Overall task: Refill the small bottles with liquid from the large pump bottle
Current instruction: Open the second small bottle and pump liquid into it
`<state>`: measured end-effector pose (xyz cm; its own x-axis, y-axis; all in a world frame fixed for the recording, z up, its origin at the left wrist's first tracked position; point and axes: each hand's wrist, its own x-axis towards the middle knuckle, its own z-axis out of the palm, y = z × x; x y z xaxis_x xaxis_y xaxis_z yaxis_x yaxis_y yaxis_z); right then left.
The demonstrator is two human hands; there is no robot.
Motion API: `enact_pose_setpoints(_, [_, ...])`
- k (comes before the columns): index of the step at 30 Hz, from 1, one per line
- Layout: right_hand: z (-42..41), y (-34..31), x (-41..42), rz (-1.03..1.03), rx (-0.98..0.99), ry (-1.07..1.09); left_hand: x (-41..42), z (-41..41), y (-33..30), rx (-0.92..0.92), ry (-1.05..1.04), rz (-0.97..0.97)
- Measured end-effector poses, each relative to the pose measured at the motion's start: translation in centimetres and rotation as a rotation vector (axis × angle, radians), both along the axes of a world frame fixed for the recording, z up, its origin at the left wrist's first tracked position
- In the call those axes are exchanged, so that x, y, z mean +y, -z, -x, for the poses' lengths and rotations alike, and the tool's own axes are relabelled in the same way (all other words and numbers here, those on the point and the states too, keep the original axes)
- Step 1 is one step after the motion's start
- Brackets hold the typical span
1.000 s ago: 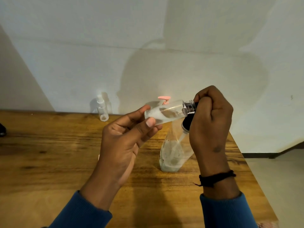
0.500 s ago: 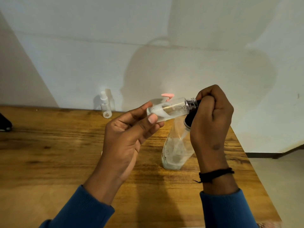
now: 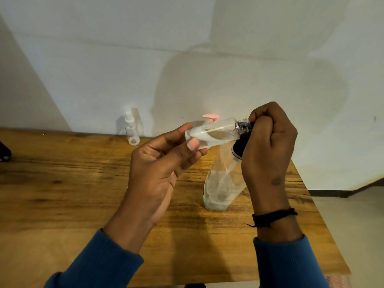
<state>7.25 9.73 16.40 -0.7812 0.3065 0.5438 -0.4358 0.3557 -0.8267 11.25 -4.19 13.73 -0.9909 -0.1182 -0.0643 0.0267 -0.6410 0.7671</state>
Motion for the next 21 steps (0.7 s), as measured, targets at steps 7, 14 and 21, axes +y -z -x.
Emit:
enact_pose_setpoints(7, [-0.1, -0.4, 0.3, -0.014, -0.011, 0.000, 0.1, 0.0, 0.0, -0.007, 0.007, -0.012])
enact_pose_setpoints(14, [0.1, 0.3, -0.2, 0.013, -0.002, 0.005, -0.1, -0.2, 0.0, -0.004, 0.003, -0.024])
enact_pose_setpoints(21, [0.4, 0.7, -0.5, 0.008, 0.027, 0.015, -0.2, 0.0, 0.1, -0.013, -0.009, -0.013])
